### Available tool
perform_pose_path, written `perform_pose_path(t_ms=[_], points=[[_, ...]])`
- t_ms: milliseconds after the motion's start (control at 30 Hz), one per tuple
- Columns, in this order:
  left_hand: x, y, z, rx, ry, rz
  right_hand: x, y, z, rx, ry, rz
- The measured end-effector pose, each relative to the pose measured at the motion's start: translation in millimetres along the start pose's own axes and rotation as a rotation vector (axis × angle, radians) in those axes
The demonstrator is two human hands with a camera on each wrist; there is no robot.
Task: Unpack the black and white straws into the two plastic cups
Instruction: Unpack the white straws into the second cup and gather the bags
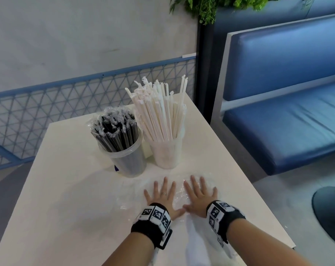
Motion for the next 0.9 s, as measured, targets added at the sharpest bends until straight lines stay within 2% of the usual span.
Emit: perform_pose_path(t_ms=[133,300,500,700,733,767,900], points=[[15,6,6,0.008,0.042,-0.049,-7,5,4,-0.009,0.010,-0.014],[23,23,6,0.017,0.054,-0.058,-11,-18,0,-0.004,0.007,-0.019],[24,33,1,0.011,0.004,-0.009,-12,-46,-2,0.031,-0.026,0.005],[10,33,-9,-0.006,-0.052,0.125,-16,-50,-9,0.016,-0.063,0.051],[-5,29,-16,-0.005,-0.106,0.097,-23,-47,-13,0.013,-0.090,0.042],[-25,25,-24,0.022,-0.215,0.015,-34,-43,-19,0.005,-0.143,0.049],[-135,19,-90,0.285,-0.887,-0.598,-111,-21,-61,-0.132,-0.480,0.302]])
Point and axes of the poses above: each hand's wrist, its own z-axis towards the middle knuckle, its own x-axis out of the palm, y = z × x, the point moved 9 cm from there along z, towards the middle knuckle, and after that the axes turned 9 degrees about y, right-handed, at the moved point
